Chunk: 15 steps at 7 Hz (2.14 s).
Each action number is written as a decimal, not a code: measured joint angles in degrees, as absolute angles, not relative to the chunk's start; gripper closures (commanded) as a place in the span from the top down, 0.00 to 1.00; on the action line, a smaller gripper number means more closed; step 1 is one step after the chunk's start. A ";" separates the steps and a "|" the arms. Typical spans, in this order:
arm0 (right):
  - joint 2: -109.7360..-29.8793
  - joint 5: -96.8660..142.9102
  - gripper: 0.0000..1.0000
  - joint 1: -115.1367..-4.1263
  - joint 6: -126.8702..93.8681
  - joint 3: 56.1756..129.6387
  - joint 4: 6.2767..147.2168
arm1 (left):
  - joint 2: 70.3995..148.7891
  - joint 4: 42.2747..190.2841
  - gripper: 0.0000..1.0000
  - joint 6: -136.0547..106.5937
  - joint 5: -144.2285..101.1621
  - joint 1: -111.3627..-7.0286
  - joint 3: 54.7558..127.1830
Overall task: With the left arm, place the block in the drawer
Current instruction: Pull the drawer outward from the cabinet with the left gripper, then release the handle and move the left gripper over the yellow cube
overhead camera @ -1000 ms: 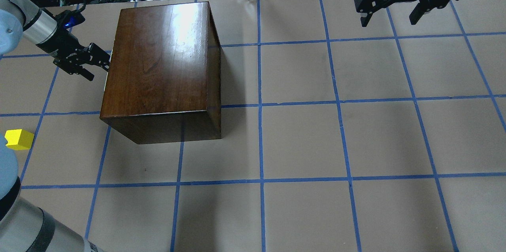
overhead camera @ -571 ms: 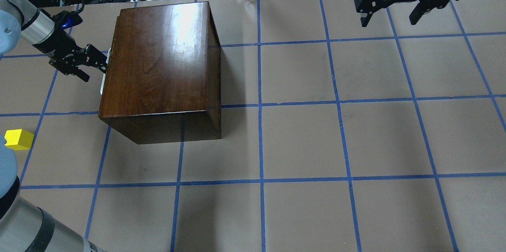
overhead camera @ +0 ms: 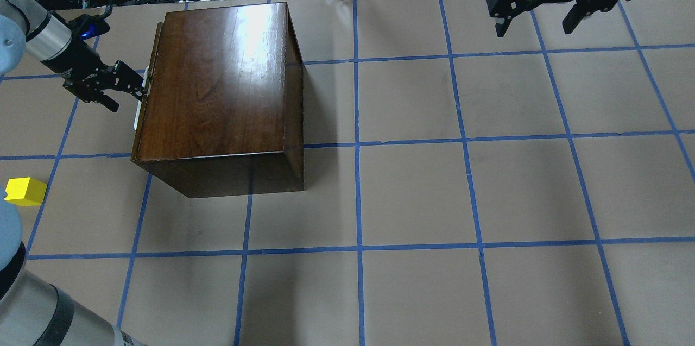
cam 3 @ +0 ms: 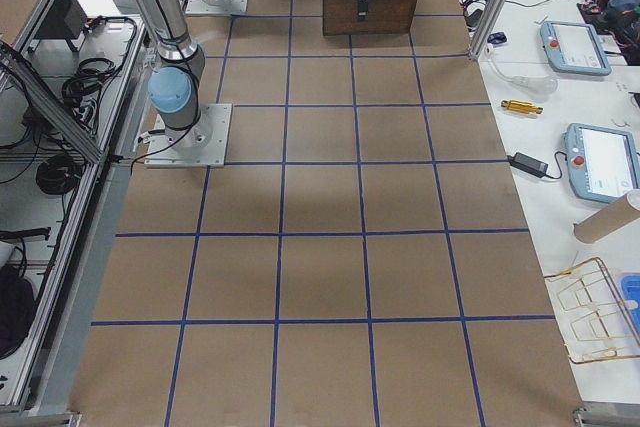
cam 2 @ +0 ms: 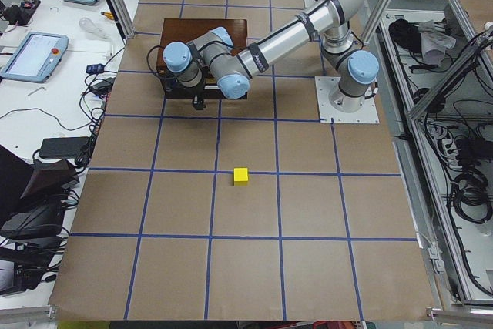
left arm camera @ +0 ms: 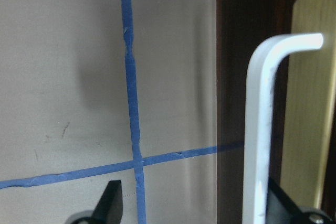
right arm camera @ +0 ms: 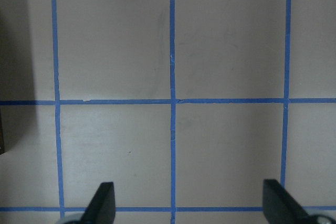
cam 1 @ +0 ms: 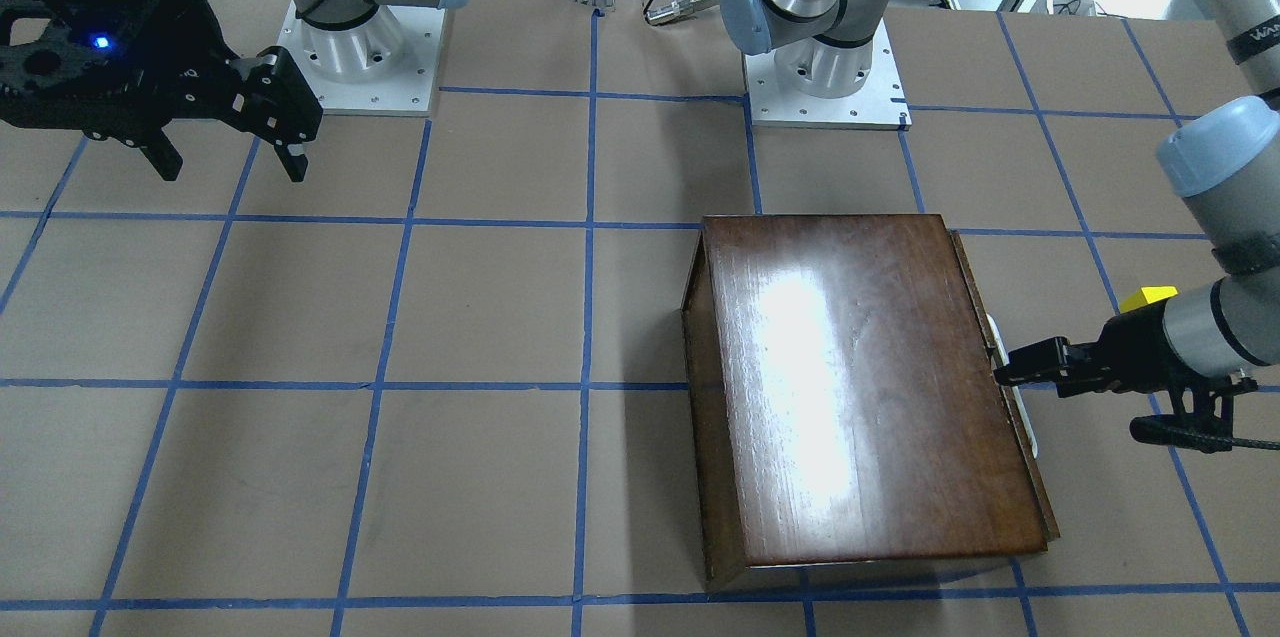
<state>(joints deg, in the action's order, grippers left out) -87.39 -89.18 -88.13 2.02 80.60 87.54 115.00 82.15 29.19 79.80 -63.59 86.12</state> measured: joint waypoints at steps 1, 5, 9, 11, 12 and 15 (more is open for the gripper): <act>-87.38 -89.15 1.00 -88.14 2.02 80.60 87.54 | 114.97 82.00 0.91 29.14 80.70 -63.38 86.16; -87.39 -89.13 1.00 -88.15 2.02 80.60 87.54 | 114.96 81.57 0.91 29.11 81.50 -61.24 86.24; -87.42 -89.12 1.00 -88.10 2.02 80.60 87.54 | 114.96 81.56 0.91 29.28 81.55 -59.26 86.14; -87.42 -89.14 1.00 -88.15 2.02 80.60 87.54 | 114.96 81.56 0.91 29.34 81.54 -58.22 85.99; -87.40 -89.16 1.00 -88.15 2.02 80.60 87.54 | 114.96 81.56 0.91 29.38 81.56 -57.52 86.00; -87.39 -89.16 1.00 -88.15 2.02 80.60 87.54 | 114.96 81.60 0.92 30.09 81.56 -56.21 85.82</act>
<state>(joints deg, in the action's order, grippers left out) -87.39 -89.16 -88.15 2.02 80.60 87.54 114.96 81.60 30.09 81.56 -56.21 85.82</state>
